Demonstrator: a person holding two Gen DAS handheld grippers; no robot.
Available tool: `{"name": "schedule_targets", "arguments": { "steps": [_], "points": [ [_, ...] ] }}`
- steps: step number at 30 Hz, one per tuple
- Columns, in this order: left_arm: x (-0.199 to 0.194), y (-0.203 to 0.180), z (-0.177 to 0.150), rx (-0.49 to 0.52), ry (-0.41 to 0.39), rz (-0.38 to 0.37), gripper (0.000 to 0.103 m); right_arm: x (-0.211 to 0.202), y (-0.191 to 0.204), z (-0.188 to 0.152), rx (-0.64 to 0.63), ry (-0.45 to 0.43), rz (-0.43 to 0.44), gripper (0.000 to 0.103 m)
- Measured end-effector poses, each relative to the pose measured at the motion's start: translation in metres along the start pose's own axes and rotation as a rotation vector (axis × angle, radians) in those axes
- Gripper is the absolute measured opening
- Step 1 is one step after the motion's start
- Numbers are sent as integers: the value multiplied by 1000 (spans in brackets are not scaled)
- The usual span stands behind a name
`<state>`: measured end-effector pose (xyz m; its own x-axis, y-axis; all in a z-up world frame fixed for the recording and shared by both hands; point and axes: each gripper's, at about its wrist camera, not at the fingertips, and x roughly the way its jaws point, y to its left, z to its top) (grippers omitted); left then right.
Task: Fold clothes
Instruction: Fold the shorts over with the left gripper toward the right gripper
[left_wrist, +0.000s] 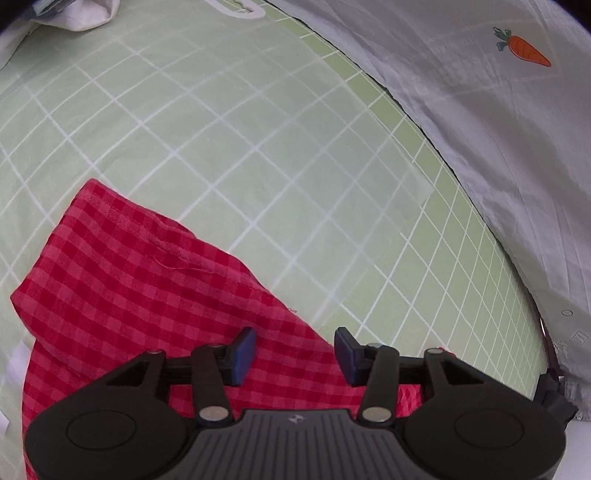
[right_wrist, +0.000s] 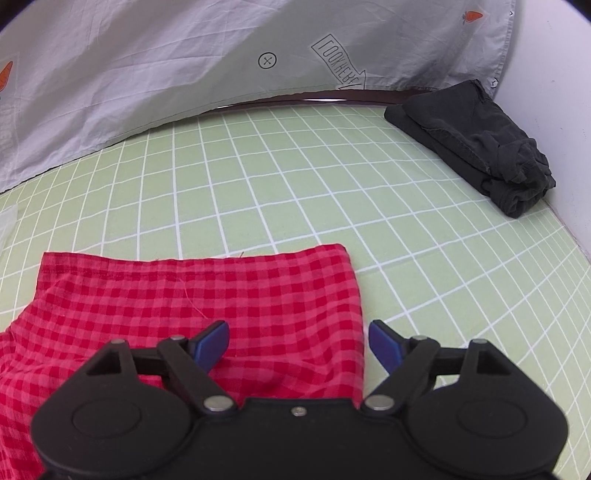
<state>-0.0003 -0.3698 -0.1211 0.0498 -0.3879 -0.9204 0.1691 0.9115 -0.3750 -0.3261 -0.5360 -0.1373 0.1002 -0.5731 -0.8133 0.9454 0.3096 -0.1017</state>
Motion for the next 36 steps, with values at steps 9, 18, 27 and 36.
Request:
{"name": "schedule_targets", "arguments": {
  "steps": [9,18,27,36],
  "points": [
    [12,-23,6,31,9,132,59,12,2,-4,2,30,-12,83],
    [9,-21,-12,141,-49,216,37,9,1,-4,6,17,-18,83],
    [1,15,-11,82,-92,92,0,-4,-8,-7,39,-11,-10,83],
    [-33,39,-15,41,-86,1,1,-20,19,7,-1,-69,109,83]
  ]
}}
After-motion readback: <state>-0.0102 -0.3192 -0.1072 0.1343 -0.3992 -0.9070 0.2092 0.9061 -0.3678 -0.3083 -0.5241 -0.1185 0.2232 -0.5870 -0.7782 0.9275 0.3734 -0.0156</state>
